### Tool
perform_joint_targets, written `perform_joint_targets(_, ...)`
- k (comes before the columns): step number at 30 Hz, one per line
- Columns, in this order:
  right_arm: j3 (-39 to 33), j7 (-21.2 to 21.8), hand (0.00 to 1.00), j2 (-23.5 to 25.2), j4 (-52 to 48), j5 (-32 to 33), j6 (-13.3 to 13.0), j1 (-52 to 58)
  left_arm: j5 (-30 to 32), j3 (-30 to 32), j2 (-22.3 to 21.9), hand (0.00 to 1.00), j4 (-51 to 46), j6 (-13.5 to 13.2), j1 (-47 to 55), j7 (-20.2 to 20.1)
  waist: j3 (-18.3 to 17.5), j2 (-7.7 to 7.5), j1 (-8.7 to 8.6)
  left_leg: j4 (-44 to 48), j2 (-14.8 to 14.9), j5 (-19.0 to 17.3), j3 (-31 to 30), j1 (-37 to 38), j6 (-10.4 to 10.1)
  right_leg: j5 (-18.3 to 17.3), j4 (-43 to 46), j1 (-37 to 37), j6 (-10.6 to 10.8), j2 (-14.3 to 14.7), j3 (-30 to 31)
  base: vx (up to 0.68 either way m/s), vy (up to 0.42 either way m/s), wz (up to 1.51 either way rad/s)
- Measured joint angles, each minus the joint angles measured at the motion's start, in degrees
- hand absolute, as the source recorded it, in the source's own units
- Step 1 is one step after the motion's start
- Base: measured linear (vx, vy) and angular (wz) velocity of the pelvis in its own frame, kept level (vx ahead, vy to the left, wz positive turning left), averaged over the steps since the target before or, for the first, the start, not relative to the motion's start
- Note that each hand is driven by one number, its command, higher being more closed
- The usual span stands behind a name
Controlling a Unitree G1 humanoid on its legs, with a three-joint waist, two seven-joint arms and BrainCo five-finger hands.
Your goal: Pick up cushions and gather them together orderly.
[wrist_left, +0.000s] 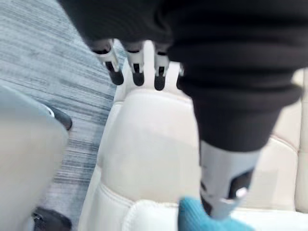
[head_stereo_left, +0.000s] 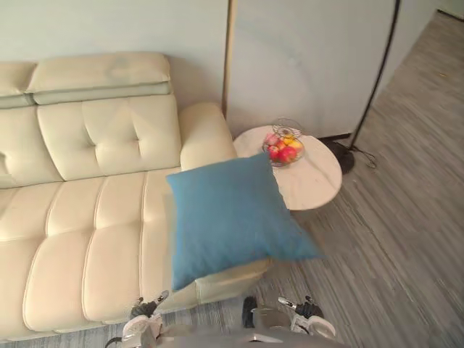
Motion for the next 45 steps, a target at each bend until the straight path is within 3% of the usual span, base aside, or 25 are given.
perform_joint_targets(3, 0.0, 0.0, 0.0, -0.1, -0.2, 0.0, 0.1, 0.0, 0.0, 0.0, -0.5, 0.0, -0.3, 0.0, -0.1, 0.0, 0.0, 0.45, -0.18, -0.3, 1.8, 2.1, 3.1, 0.1, -1.6, -0.7, -0.2, 2.4, -0.6, 0.4, -2.3, 0.23, -0.15, 0.71)
perform_joint_targets(7, 0.0, 0.0, 0.0, -0.1, -0.2, 0.0, 0.2, 0.1, 0.0, -0.6, -0.4, 0.0, -0.3, 0.0, -0.8, 0.1, -0.1, 0.61, 0.09, -4.2, 2.4, 3.4, 9.3, 1.3, -2.0, -0.7, -1.8, 2.8, -0.7, 1.2, -2.0, 0.08, -0.036, 0.11)
perform_joint_targets(14, 0.1, -0.2, 0.0, 0.6, -0.2, 0.6, 0.4, 0.1, 0.6, -1.8, 1.1, 0.0, -0.3, 0.0, -1.1, 0.0, 0.3, -1.4, 0.54, -7.4, 0.5, 3.9, 17.9, 3.4, -1.3, 5.6, -8.6, 2.0, 0.5, 2.9, 6.6, -0.08, 0.06, -0.53)
perform_joint_targets(20, 0.0, -0.5, 0.0, 1.4, -4.4, 1.0, 1.0, 1.0, -0.5, -2.4, 1.9, 0.0, -1.1, 0.0, -1.4, 0.1, 0.9, -2.51, 0.62, -7.0, -0.4, 3.5, 23.7, 5.1, -0.9, 8.3, -10.8, 2.0, 1.1, 3.7, 12.0, -0.13, 0.013, -0.5)
perform_joint_targets(23, -0.1, -1.0, 0.0, 0.8, -12.3, 1.0, 2.0, 2.5, -2.1, -2.8, 2.5, 0.0, -2.2, 0.0, -1.2, 0.1, 1.2, -2.87, 0.55, -6.1, -0.5, 2.9, 24.7, 5.0, -0.9, 8.7, -11.2, 2.0, 1.1, 3.8, 13.2, -0.1, -0.018, -0.26)
perform_joint_targets(29, -2.2, -1.5, 0.0, -7.6, -35.5, 0.5, 1.0, 1.9, -5.4, -2.4, 6.1, 0.0, -12.2, -0.3, -0.5, 0.1, 0.8, -3.55, 0.35, -5.6, -0.8, 2.2, 24.8, 4.7, -1.1, 10.0, -12.7, 2.0, 1.4, 3.9, 14.2, -0.04, -0.002, -0.07)
perform_joint_targets(33, -1.5, -1.3, 0.0, -9.7, -37.9, 0.5, 0.4, -2.6, -8.5, 0.1, 7.9, 0.0, -16.4, -1.1, -0.4, 1.4, 0.5, -3.26, -0.31, -6.5, -1.4, 3.3, 24.3, 3.9, -0.5, 11.8, -14.5, 2.0, 1.4, 3.9, 14.5, 0.04, 0.022, 0.01)
perform_joint_targets(37, 4.0, 0.3, 0.0, -10.9, -38.0, 0.5, 0.3, -5.8, -11.6, -0.2, 8.2, 0.0, -22.1, -1.9, -0.4, 2.7, 0.4, -3.02, -0.47, -6.7, -2.5, 3.8, 21.5, 3.0, 0.1, 12.8, -16.3, 2.0, 1.8, 3.2, 13.5, 0.05, 0.039, 0.18)
perform_joint_targets(45, 16.1, 2.8, 0.0, -11.8, -38.0, -0.1, 0.3, -10.8, -13.2, -11.4, 6.4, 0.0, -26.3, -2.9, -0.8, 2.6, 0.8, -2.39, -0.36, -5.5, -3.6, 4.0, 16.2, -1.8, 1.1, 14.3, -18.0, 0.5, 2.1, 1.3, 11.8, 0.0, 0.013, 0.21)
